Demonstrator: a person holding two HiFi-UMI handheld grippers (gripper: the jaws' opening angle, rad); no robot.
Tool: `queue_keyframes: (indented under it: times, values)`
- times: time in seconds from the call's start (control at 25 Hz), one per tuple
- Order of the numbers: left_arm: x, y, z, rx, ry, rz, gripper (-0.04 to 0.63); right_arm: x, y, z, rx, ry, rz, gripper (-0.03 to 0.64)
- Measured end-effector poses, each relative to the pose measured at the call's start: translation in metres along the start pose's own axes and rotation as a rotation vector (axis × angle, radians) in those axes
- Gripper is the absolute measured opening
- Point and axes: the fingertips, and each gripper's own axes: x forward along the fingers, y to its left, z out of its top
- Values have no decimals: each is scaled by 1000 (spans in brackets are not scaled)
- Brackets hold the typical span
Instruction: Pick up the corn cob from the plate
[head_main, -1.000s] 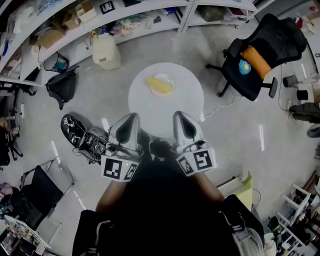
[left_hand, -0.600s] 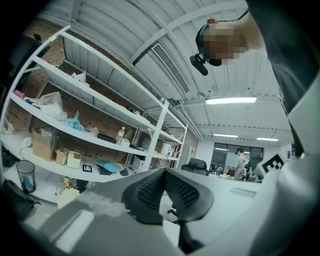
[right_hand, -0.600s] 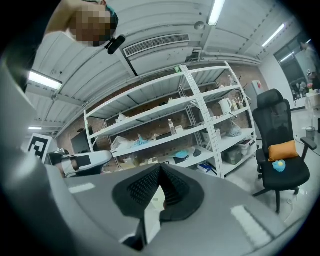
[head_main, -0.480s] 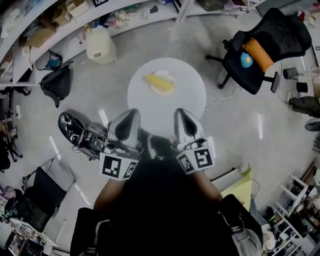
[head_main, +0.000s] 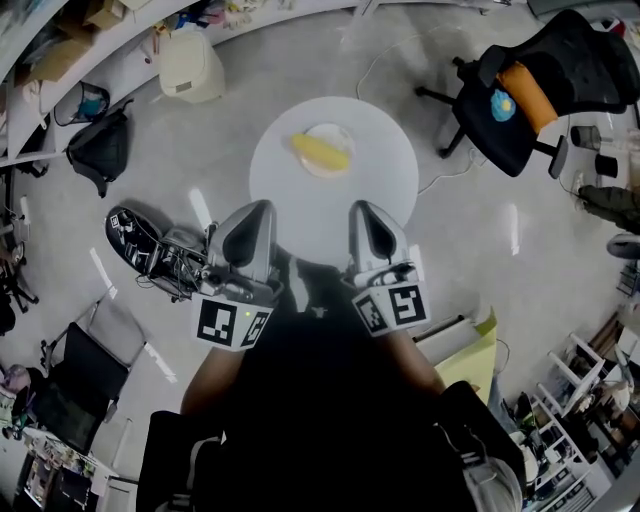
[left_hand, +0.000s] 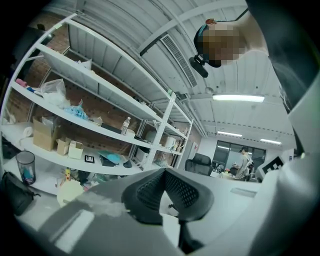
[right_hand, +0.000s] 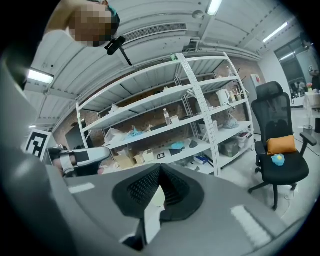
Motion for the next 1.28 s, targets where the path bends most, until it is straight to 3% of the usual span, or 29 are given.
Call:
queue_keyframes:
  times: [0.76,1.28]
  values:
    - [44,43,-52,-30,96,-2,2,64,-35,-62,19,131,-33,9]
    - [73,68,-91,-100,128,6,2,108,-68,-112,69,208,-58,9]
